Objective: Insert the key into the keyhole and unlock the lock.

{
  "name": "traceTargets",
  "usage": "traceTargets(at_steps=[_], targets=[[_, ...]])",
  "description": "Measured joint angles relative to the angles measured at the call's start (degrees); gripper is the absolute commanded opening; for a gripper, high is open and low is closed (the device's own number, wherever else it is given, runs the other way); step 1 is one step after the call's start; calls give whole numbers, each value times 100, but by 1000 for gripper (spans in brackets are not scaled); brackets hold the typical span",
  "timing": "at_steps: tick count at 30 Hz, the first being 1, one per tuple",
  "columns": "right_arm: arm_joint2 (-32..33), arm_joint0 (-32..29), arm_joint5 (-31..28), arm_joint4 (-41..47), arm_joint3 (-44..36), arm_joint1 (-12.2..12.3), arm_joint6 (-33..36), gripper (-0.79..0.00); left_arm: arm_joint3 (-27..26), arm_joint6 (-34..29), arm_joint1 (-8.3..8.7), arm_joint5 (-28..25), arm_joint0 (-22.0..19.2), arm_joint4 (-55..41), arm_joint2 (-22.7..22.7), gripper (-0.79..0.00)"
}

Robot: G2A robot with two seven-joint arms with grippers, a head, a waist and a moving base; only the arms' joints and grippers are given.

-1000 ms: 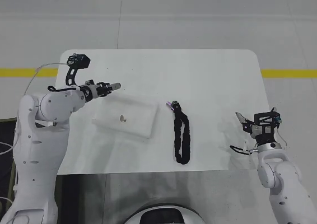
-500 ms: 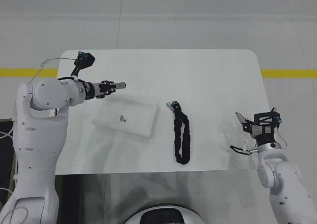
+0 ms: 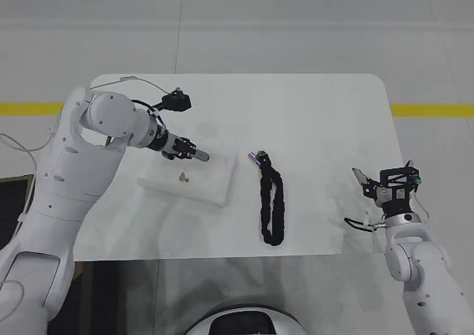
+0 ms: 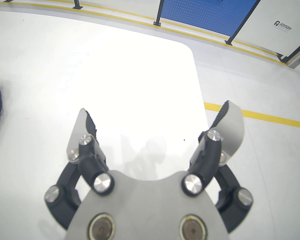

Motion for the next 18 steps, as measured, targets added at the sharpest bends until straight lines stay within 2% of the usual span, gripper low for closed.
traceTargets(at_steps=[2, 5, 7, 10, 14, 18], targets=[[0, 0, 0, 0, 0, 0, 0, 0, 44, 0, 106, -10, -91, 33, 347, -259], [0, 0, 0, 0, 0, 0, 0, 0, 33, 0, 254, 126, -225, -120, 648, -240], [0, 0, 0, 0, 0, 0, 0, 0, -25, 0, 354, 211, -283, -290, 768, -262], [0, 0, 0, 0, 0, 0, 0, 0, -168, 0, 475, 392, -308, -295, 970, -397], [0, 0, 0, 0, 0, 0, 0, 0, -317, 0, 590, 725, -325, 72, 1259, -425], [0, 0, 0, 0, 0, 0, 0, 0, -384, 0, 678, 764, -375, -122, 1422, -477]])
